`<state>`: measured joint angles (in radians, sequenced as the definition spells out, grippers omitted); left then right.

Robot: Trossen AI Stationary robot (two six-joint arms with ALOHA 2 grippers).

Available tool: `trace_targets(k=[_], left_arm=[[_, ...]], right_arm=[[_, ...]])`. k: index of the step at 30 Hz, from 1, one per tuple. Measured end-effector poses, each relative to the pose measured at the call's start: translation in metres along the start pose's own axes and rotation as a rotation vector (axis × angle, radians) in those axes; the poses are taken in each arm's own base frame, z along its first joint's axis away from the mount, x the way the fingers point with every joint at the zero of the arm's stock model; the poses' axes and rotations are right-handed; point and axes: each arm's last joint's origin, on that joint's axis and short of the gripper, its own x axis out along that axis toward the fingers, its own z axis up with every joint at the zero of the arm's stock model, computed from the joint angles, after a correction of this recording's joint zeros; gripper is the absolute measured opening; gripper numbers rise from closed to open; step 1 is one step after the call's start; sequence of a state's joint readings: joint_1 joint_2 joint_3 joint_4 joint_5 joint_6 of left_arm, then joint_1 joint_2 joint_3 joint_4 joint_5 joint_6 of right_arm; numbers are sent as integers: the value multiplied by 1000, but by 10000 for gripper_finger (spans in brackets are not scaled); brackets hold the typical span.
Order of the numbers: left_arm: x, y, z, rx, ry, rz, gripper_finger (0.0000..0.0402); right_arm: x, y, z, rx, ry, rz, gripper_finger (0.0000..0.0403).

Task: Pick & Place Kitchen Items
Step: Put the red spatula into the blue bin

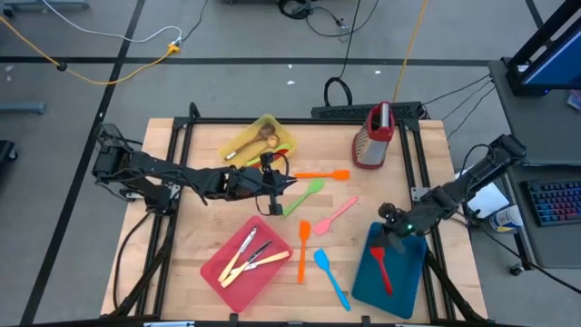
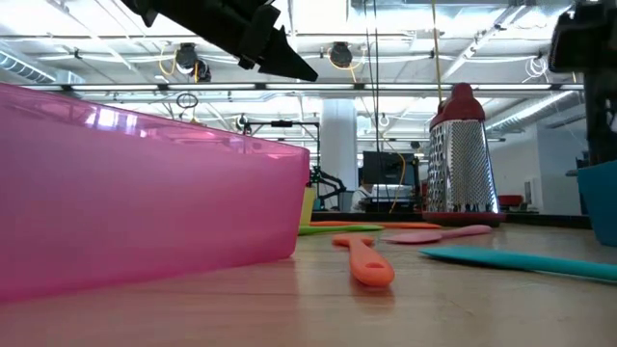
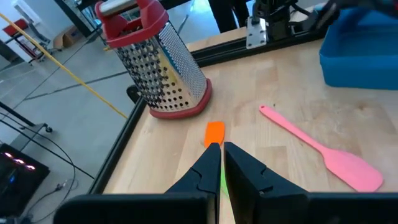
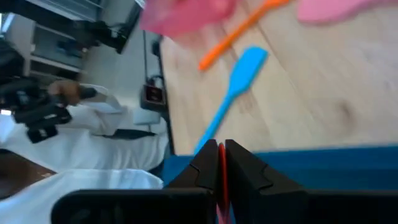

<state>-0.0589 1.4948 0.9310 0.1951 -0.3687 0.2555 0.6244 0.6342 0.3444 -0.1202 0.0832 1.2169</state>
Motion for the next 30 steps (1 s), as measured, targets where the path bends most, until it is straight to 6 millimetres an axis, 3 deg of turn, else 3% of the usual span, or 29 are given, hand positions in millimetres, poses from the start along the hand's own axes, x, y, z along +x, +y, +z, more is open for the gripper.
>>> trace_targets(k=[11, 20, 30], left_arm=[[0, 0, 0, -5, -3, 1, 26], [0, 0, 2, -10, -17, 5, 26], [0, 0, 1, -62, -14, 3, 26]], right_arm=[[15, -58, -25, 86, 29, -195, 17], [18, -50, -22, -53, -17, -50, 41], [18, -49, -21, -125, -36, -48, 94]])
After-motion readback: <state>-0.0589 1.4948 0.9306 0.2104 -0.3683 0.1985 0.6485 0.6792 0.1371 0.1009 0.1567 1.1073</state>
